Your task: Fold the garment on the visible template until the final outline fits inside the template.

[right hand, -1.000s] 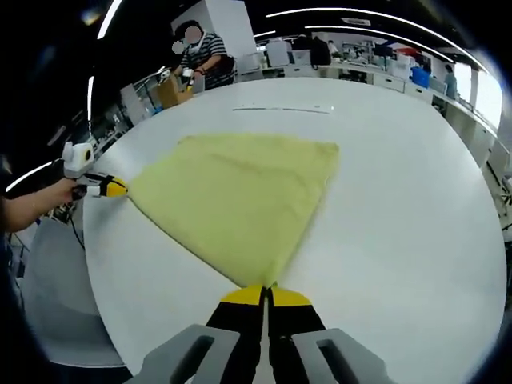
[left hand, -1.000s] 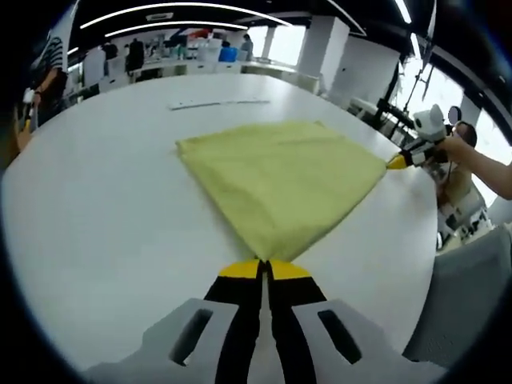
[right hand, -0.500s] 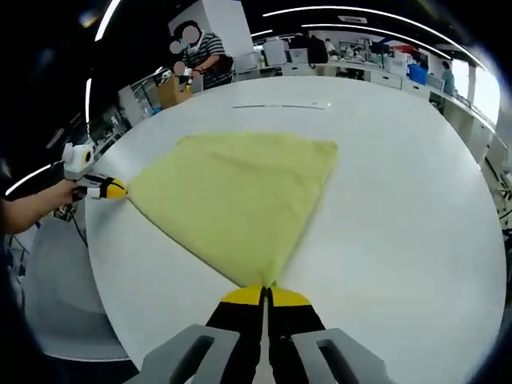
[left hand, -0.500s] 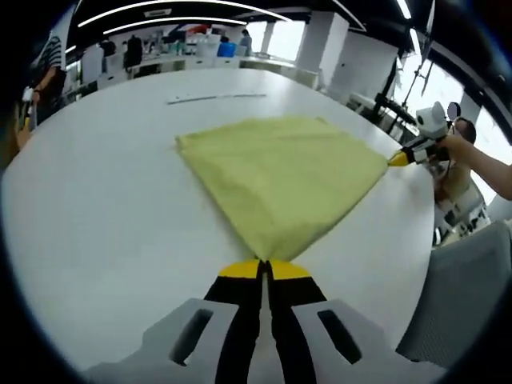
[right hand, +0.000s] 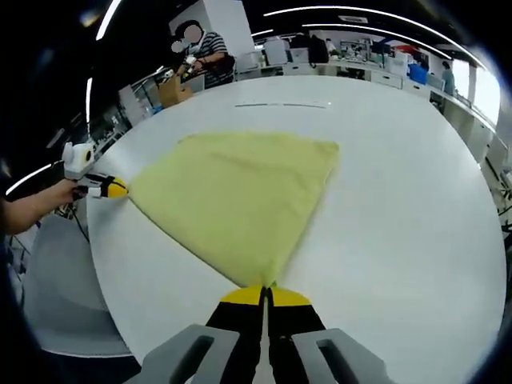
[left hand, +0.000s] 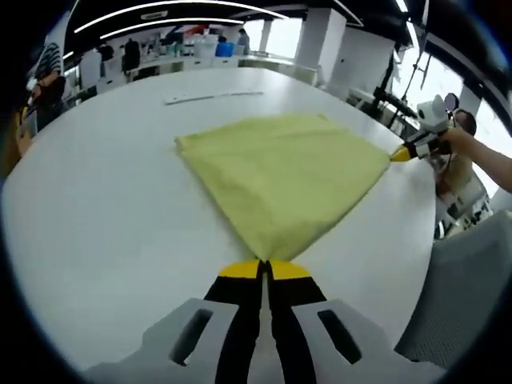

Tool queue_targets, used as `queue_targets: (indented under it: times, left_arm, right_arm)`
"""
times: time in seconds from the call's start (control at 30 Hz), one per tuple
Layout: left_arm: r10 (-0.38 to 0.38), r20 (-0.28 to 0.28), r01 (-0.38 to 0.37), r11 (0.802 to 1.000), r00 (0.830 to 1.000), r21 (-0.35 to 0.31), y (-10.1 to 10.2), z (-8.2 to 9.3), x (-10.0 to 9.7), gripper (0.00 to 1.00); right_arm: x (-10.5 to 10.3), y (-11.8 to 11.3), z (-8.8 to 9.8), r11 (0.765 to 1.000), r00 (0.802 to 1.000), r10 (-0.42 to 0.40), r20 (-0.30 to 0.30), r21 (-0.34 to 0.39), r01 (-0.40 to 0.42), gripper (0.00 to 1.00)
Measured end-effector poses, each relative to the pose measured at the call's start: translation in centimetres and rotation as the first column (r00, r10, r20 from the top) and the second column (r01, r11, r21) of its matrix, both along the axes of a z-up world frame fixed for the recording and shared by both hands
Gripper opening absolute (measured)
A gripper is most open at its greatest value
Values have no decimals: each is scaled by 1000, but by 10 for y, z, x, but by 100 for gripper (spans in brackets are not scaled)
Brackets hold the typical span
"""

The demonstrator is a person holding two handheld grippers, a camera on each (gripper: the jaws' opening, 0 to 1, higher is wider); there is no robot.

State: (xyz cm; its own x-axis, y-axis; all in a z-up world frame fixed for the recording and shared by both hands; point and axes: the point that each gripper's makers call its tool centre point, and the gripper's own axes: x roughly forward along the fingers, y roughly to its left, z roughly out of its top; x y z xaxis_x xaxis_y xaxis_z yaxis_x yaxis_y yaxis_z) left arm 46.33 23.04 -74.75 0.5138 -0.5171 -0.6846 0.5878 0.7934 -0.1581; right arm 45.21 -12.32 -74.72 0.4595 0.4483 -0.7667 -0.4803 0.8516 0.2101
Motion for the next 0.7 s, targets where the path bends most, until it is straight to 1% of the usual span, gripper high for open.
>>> queue_targets:
  times: [0.2,0.33,0.4,0.43,0.5,0.6,0.7]
  left_arm:
    - [12,7,-12,1000,1000,-3,1,2,2,0]
    - [17,16,-17,1000,1000,-1,2,3,2,4]
    - [20,19,-20,1000,1000,-8,2,4,2,6]
    - [20,23,-20,1000,1000,-8,2,5,2,9]
    - [21,30,-21,1000,999,-7,2,7,2,13]
    - [41,46,-40,999,998,-26,1,13,5,23]
    - [53,60,-51,998,997,-28,1,18,7,35]
  right_arm:
    - [2,0,2,1000,1000,-8,10,-4,8,0]
    - [3,-1,3,1000,1000,-9,19,-13,9,0]
    - [4,0,5,1000,1000,-12,25,-2,12,7]
    - [5,0,6,1000,1000,-12,26,0,12,12]
    - [5,3,9,1000,999,-6,36,2,6,18]
    - [8,6,14,1000,998,11,64,0,-11,29]
    - [9,11,20,1000,996,17,82,18,-19,42]
